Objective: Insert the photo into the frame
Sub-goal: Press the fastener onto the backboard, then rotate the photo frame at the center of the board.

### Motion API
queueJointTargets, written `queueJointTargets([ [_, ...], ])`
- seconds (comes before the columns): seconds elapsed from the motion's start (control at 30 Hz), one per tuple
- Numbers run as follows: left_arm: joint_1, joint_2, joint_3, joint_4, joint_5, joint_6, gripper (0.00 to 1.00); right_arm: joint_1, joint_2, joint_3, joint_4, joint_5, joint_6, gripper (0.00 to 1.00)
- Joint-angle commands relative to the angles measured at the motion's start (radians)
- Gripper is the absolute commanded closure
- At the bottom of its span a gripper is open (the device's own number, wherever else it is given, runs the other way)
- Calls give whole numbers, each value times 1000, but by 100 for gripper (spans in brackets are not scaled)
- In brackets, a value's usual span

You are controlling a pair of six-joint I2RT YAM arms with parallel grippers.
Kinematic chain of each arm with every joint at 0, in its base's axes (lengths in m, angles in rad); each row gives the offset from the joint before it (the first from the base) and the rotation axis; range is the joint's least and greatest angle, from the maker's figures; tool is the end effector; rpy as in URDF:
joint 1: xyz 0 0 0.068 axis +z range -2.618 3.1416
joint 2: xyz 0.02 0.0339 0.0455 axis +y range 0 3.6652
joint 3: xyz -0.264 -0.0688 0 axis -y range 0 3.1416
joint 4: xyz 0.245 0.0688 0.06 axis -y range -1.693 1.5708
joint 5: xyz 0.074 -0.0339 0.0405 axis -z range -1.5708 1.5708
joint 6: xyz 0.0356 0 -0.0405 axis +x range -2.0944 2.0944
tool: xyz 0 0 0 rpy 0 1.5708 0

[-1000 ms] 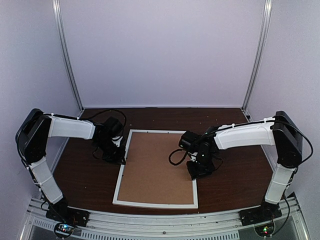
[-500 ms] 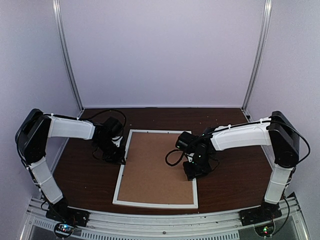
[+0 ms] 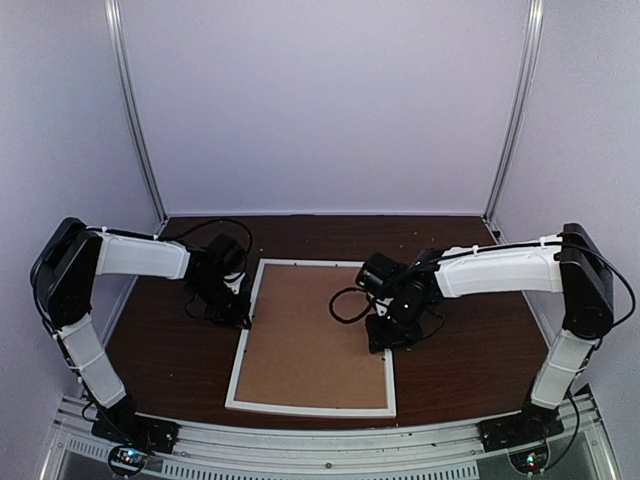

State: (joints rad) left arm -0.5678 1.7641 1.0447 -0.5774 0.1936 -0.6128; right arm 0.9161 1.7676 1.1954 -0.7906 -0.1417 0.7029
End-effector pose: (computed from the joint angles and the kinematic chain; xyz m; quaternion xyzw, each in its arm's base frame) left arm 0.2695 -0.1800 0.1514 -0.0090 0.9860 -0.1552 0.0596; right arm 0.1986 0.2669 0.1833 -0.1129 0.9857 0.1235 0.0205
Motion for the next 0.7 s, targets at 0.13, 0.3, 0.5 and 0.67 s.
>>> queueJointTargets([
  [0.13,-27,0,-28,-12,34,9,97,-68,-20,-50,96,-29,-12,54],
  [0.3,-26,0,-28,-4,46,6,94,-101,17,-53,150,-38,-3,55],
  [0.5,-27,-1,-21,-2,53,5,91,-131,27,-77,170,-36,-9,56],
  [0.67,-27,-5,-20,-2,53,3,86,-147,48,-96,193,-46,-20,57],
])
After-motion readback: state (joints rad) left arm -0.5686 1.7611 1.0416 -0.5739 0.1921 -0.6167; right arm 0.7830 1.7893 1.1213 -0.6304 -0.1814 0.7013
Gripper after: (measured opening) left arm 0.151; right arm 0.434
